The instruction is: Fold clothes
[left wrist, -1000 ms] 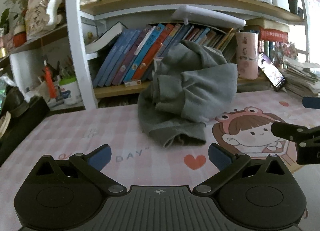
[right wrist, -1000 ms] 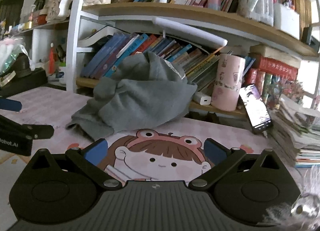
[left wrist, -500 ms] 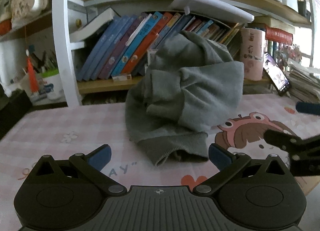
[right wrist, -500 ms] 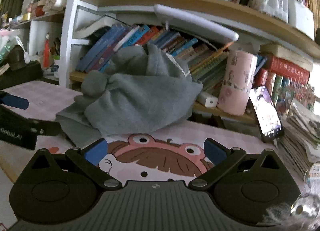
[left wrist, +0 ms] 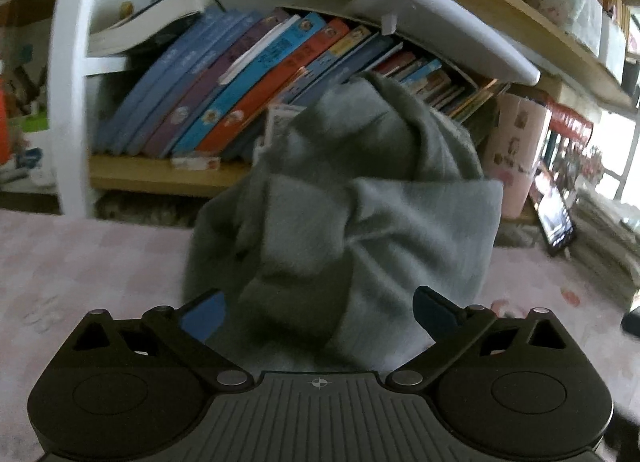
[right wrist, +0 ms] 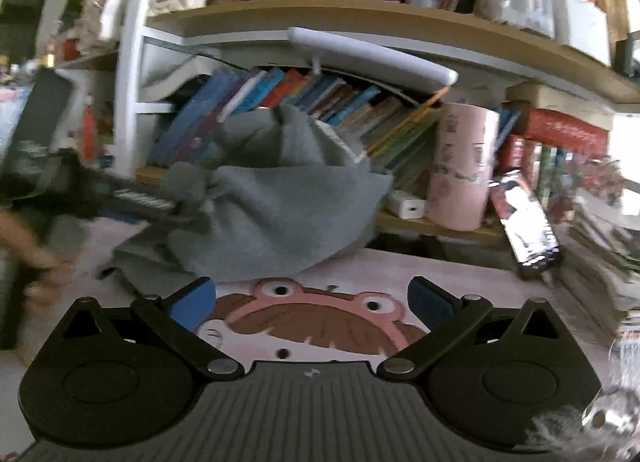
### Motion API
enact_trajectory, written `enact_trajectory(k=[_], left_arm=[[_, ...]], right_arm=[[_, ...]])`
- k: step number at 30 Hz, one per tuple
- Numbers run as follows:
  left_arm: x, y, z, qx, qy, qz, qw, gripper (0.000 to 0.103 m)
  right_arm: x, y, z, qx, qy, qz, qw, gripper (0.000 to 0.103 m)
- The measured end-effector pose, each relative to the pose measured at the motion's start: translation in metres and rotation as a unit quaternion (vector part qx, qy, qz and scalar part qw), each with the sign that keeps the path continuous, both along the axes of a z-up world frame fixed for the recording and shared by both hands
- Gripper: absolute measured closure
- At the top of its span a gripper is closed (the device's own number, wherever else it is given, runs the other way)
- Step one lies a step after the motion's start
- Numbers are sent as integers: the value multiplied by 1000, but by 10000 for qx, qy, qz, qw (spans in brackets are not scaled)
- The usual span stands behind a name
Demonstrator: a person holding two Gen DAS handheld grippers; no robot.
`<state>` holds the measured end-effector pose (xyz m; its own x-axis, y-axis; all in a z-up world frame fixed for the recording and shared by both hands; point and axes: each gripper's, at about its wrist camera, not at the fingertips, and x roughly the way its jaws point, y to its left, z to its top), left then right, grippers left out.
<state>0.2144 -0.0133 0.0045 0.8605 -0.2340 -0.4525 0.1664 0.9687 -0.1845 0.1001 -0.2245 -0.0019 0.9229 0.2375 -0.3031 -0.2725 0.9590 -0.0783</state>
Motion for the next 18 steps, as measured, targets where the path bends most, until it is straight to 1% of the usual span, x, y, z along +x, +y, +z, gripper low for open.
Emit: enact_trajectory(k=[2,3,5,6,7,8,10,12,13,14,15,16,17,18], left_arm=[[10,-2,-4,-247,104,62,9996,8],[15,-1,-7,-360,189,83,9991,15],[22,3,-14,-667,353,87,9971,21],[22,5,-16,-779,376,49,9962,28],[21,7,-17,-871,383,-25,9955,41],[19,9,-15,-948,382,-119,9947,47],[14,11,-13,-1062,410,-253,9932,70],[4,12,-11,-1144,419,-322,9920,79],[-2,12,-10,-1159,407,-376,9917,81],[-12,11,-7,-1138,343,-455,9919,81],[-22,10,-3,-1105,265,-539,9921,82],[-33,9,0,-1073,186,-622,9921,82],[-47,6,6,-973,48,-766,9923,83],[-62,2,12,-853,-109,-928,9920,83]], right_arm=[[1,3,0,-66,25,41,10000,0],[2,5,0,-110,52,-3,9999,0],[3,1,1,-14,81,-44,10000,0],[3,-2,2,68,90,-55,9999,0],[3,-5,3,151,100,-66,9998,0],[3,-8,3,233,109,-77,9996,0],[3,-15,5,398,128,-100,9991,2],[4,-21,6,563,146,-122,9982,5],[4,-24,7,645,155,-133,9977,13],[4,-27,8,728,165,-144,9971,24],[4,-31,8,810,174,-155,9964,29],[4,-34,9,892,183,-166,9957,41],[4,-37,10,975,192,-177,9949,50],[4,-40,11,1057,202,-189,9940,52]])
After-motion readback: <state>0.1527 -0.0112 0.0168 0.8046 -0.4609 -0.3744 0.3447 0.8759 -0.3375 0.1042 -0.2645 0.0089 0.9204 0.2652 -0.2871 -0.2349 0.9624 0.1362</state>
